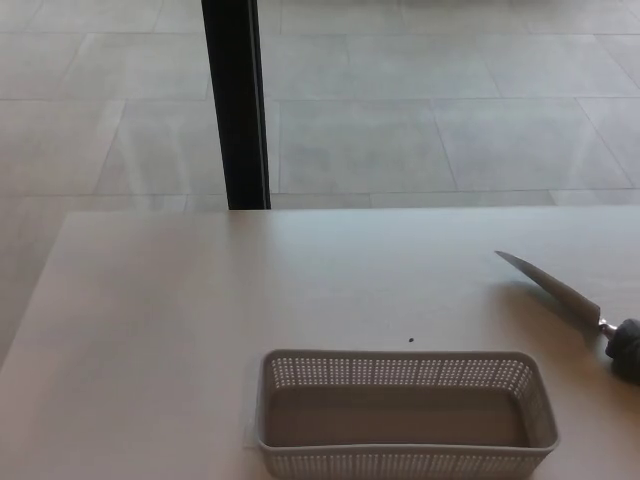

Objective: A garden tool is kept on the righthand side and a container is kept on the lefthand side on a desk infront of the robot. the robot uses its right hand to pick up the garden tool and makes a scooping motion inside the container

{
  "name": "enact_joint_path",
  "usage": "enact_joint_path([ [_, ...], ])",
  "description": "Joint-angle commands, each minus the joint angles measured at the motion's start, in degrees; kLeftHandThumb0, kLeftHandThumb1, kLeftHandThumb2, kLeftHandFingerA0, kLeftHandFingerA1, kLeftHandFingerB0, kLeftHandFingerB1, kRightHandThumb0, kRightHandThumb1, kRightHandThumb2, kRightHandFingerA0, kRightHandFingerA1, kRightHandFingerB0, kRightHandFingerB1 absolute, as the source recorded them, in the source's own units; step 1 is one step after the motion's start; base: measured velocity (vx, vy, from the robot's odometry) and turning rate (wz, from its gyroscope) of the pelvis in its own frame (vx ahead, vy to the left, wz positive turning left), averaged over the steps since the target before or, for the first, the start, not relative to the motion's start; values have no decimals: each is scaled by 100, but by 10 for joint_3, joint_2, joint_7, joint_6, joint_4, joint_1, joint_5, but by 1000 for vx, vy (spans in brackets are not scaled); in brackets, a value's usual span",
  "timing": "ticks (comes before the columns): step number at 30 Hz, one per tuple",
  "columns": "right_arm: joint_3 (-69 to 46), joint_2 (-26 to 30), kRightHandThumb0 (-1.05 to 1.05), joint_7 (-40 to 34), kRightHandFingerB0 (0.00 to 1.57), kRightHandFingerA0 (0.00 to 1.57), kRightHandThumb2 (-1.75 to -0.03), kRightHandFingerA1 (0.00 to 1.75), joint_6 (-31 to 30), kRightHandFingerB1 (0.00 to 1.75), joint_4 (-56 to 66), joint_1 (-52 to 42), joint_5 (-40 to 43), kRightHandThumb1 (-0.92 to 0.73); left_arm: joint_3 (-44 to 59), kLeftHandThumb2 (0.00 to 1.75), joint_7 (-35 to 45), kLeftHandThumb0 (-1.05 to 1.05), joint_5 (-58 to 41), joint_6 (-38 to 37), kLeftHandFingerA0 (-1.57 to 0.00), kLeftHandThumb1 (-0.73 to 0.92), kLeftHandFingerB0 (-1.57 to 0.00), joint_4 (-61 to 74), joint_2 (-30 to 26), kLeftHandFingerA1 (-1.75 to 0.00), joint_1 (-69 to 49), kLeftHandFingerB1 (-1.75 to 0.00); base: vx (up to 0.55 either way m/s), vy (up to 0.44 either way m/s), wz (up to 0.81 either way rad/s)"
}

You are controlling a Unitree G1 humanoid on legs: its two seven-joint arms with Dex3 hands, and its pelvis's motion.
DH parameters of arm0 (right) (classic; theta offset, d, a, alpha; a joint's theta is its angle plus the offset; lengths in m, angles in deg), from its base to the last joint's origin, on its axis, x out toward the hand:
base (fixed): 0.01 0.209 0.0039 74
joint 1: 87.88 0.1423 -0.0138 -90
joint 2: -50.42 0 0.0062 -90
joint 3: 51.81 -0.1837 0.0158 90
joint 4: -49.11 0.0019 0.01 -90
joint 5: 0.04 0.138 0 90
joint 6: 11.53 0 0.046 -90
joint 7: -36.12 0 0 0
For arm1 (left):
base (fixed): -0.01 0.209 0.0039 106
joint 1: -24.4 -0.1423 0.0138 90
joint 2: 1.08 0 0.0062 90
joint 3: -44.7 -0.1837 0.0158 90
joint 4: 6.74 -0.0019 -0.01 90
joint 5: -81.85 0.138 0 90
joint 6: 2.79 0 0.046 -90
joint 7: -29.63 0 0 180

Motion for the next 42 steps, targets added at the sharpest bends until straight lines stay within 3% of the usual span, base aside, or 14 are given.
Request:
enact_joint_path([
  [1, -56, 37, -105, -29, 0, 0, -106, 58, -10, 53, -57, 55, 42, -61, 20, 136, 20, -27, -18, -12, -69, -3, -61, -10, -10, -102, 0, -94, 0, 0, 0],
  [5, -149, 84, -101, -75, 0, 10, -107, 76, -20, 59, -69, 146, 92, -60, 24, 147, 18, -30, -16, -9, -65, -5, -56, -3, -12, -107, -7, -97, 0, 0, 0],
  [6, -167, 97, -105, -84, 0, 0, -108, 67, -33, 58, -60, 167, 104, -61, 26, 127, 21, -37, -18, -12, -68, 0, -49, -3, -12, -99, -10, -87, 0, 0, 0],
  [14, -191, 201, -103, -50, 0, 0, -110, 57, -126, 64, 125, 264, 114, -59, 22, 143, 23, -36, -10, -15, -64, 0, -55, -11, -11, -102, -13, -94, 0, 0, 0],
  [15, -179, 212, -105, -42, 0, 0, -69, 64, -111, 79, 152, 277, 106, -72, 17, 140, 25, -36, -4, -15, -64, 2, -54, -10, -13, -99, -12, -91, 0, 0, 0],
  [16, -174, 216, -105, -40, 4, 0, -97, 62, -113, 73, 172, 283, 105, -53, 15, 139, 24, -35, -2, -15, -65, 2, -55, -11, -14, -99, -11, -91, 0, 0, 0],
  [19, -164, 230, -105, -26, 10, 0, -103, 74, -127, 73, 215, 289, 102, -57, 19, 144, 25, -25, -7, -14, -63, 0, -52, -10, -13, -101, -9, -92, 0, 0, 0],
  [20, -143, 250, -58, -4, 8, 0, -88, 64, -130, 63, 248, 299, 97, -9, 23, 142, 27, -27, -11, -14, -66, 0, -55, -9, -13, -101, -9, -92, 0, 0, 0],
  [21, -133, 257, -105, 1, 16, 0, -61, 107, -143, 79, 276, 308, 101, -70, 21, 140, 23, -26, -10, -12, -70, -1, -57, -10, -12, -102, -8, -93, 0, 0, 0],
  [22, -124, 260, -105, 6, 16, 0, -61, 107, -135, 79, 288, 312, 98, -70, 21, 140, 20, -26, -9, -6, -70, -1, -57, -10, -13, -102, -7, -93, 0, 0, 0],
  [23, -76, 285, -100, 22, 7, 0, -107, 43, -131, 42, 336, 314, 63, -64, 20, 141, 15, -28, -8, -13, -73, -2, -61, -8, -12, -102, -11, -94, 0, 0, 0],
  [25, -43, 288, -86, 34, 0, 0, -106, 29, -112, 25, 358, 316, 50, -59, 25, 140, 20, -28, -13, -18, -73, -4, -63, -9, -10, -103, -12, -96, 0, 0, 0],
  [31, 50, 295, -99, 45, 7, 3, -110, 22, -105, 7, 378, 300, 5, -70, 17, 141, 23, -27, -4, -18, -69, -2, -57, -8, -14, -101, -11, -93, 0, 0, 0],
  [42, 146, 303, -91, 44, 7, 3, -114, 28, -103, 18, 346, 289, -64, -73, 13, 136, 24, -25, -4, -17, -69, -2, -60, -11, -15, -101, -8, -92, 0, 0, 0],
])
